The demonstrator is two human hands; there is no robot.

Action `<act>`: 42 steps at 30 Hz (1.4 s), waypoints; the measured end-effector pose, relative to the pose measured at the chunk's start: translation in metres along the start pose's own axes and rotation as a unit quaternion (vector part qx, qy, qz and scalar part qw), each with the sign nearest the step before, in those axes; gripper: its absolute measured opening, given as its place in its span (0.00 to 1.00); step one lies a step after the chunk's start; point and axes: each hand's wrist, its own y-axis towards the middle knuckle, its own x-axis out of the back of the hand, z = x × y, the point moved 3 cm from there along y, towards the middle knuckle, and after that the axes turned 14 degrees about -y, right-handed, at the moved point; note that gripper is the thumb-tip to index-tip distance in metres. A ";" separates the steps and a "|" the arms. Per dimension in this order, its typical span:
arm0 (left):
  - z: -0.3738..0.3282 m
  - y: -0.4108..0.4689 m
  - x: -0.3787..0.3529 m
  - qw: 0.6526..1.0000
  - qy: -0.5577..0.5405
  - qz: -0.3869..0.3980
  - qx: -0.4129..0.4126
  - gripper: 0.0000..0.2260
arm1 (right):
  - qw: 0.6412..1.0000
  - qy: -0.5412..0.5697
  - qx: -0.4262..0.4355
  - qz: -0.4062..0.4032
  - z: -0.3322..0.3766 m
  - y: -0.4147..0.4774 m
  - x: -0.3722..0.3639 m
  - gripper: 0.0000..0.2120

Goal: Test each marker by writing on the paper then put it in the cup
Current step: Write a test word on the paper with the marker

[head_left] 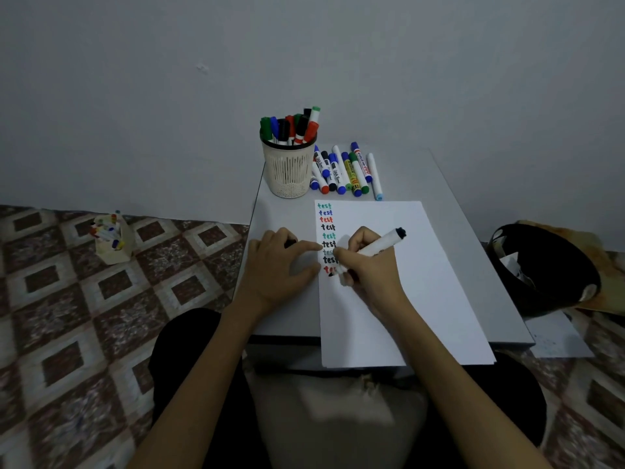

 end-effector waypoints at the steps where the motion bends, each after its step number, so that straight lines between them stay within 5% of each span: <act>1: 0.000 0.000 0.000 1.000 0.000 0.000 0.002 0.19 | 1.000 -0.015 0.006 -0.002 -0.002 0.000 -0.001 0.12; 17: -0.001 0.000 0.000 1.000 0.001 0.007 0.020 0.21 | 0.986 -0.158 0.058 -0.013 -0.004 -0.002 -0.009 0.14; 42: 0.000 0.000 -0.001 1.000 0.002 0.005 0.023 0.21 | 0.989 -0.127 0.075 -0.008 -0.006 -0.002 -0.007 0.14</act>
